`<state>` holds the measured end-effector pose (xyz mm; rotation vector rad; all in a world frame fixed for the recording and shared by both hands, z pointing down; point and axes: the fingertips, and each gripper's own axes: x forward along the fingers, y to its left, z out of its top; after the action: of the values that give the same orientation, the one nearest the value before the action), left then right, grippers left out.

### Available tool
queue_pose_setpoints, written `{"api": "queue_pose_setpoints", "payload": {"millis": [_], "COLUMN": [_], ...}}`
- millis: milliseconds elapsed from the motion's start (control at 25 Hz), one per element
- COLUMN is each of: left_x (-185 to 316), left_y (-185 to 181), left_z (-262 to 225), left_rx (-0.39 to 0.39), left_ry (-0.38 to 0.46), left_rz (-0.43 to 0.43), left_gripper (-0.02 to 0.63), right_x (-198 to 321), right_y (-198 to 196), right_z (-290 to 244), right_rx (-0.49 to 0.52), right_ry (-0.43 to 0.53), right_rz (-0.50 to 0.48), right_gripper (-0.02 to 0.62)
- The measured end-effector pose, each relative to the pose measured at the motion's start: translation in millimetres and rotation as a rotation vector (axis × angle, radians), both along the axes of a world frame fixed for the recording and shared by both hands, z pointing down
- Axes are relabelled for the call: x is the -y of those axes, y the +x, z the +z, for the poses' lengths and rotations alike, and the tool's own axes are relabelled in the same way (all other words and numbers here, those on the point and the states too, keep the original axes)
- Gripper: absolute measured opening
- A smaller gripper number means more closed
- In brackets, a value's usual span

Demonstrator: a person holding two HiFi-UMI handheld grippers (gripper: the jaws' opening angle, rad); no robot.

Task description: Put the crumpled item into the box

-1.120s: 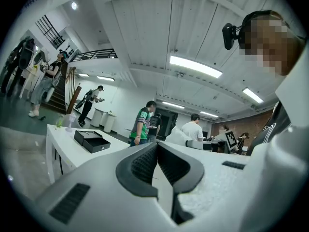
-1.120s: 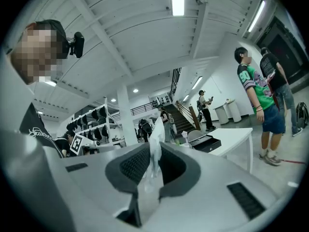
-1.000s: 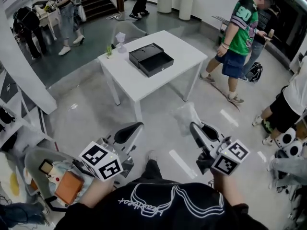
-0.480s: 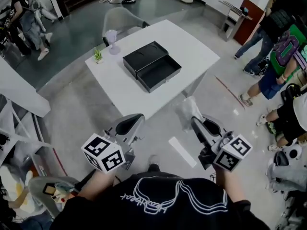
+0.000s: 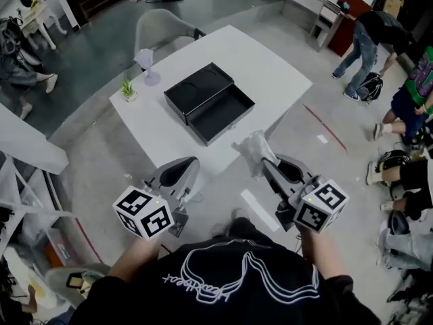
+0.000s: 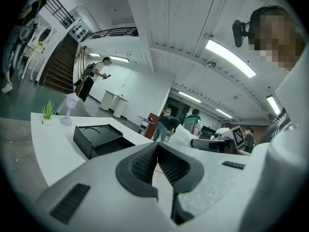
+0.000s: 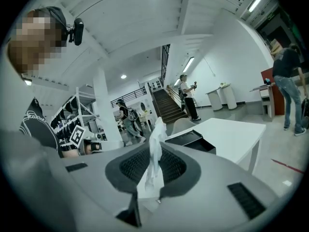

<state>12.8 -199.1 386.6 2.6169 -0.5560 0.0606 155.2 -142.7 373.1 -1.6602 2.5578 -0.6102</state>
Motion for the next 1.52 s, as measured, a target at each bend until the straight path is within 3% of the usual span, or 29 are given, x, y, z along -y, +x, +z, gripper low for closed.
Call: {"api": "queue_pose_setpoints", "payload": {"millis": [840, 1200, 1440, 1520], "left_x": [113, 135, 142, 145], "left_y": [-7, -31, -37, -38], "left_z": [28, 40, 48, 49], "left_rx": [0.047, 0.057, 0.064, 0.064], "left_ry": [-0.097, -0.134, -0.151, -0.152], "left_rz": [-0.317, -0.428, -0.458, -0.461], "left_gripper": [0.005, 0.005, 0.006, 0.006], "right_x": [193, 231, 247, 253], "right_y": [12, -12, -11, -7], "right_z": [79, 141, 165, 169], "right_rx": [-0.205, -0.260, -0.308, -0.339], "right_ry": [-0.135, -0.285, -0.334, -0.341], "right_rz": [-0.317, -0.496, -0.525, -0.521], "right_gripper": [0.058, 0.074, 0.102, 0.153]}}
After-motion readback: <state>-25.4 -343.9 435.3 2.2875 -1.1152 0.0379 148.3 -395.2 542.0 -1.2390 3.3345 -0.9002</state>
